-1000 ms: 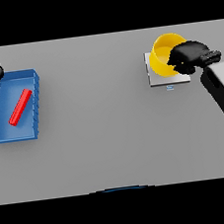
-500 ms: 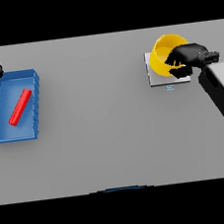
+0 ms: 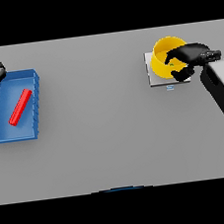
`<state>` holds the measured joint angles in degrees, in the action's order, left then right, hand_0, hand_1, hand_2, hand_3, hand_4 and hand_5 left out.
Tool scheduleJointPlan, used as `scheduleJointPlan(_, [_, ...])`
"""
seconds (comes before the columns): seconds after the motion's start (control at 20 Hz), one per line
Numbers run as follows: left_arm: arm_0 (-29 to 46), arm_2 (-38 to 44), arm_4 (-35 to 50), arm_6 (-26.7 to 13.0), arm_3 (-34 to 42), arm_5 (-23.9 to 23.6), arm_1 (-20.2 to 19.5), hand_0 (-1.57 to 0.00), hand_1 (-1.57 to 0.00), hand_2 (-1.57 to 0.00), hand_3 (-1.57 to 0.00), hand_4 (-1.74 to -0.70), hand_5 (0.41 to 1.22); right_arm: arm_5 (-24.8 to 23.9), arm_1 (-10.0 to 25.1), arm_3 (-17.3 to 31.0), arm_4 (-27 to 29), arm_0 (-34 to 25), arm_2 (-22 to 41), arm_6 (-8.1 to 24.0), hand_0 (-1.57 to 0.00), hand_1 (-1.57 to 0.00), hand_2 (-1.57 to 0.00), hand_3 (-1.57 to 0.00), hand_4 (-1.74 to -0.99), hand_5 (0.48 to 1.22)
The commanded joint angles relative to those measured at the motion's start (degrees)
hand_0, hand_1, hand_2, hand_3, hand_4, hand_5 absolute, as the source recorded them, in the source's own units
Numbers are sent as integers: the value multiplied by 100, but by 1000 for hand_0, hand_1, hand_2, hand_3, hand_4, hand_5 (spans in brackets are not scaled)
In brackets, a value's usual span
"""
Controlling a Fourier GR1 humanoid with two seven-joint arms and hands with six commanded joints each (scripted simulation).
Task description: Pick up the red beaker and tilt it to pour out 1 green nut into yellow bowl. Pick up the yellow bowl and place it on the metallic measuring scale.
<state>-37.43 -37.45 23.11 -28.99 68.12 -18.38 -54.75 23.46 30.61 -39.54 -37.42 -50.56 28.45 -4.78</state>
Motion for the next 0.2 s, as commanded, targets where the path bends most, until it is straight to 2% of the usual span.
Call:
scheduleJointPlan(0.0, [-9,22,20,-37,4,42,-52,1,1,1,1,-853,772,-2,35,-86,-12,81,34,-13,-97,-72,-116,-325,-1432,807])
scheduleJointPlan(0.15, [20,-1,-7,-22,70,-32,-40,1,1,1,1,-851,768,9,51,-133,0,59,33,-75,-49,-37,-59,-263,-1414,796])
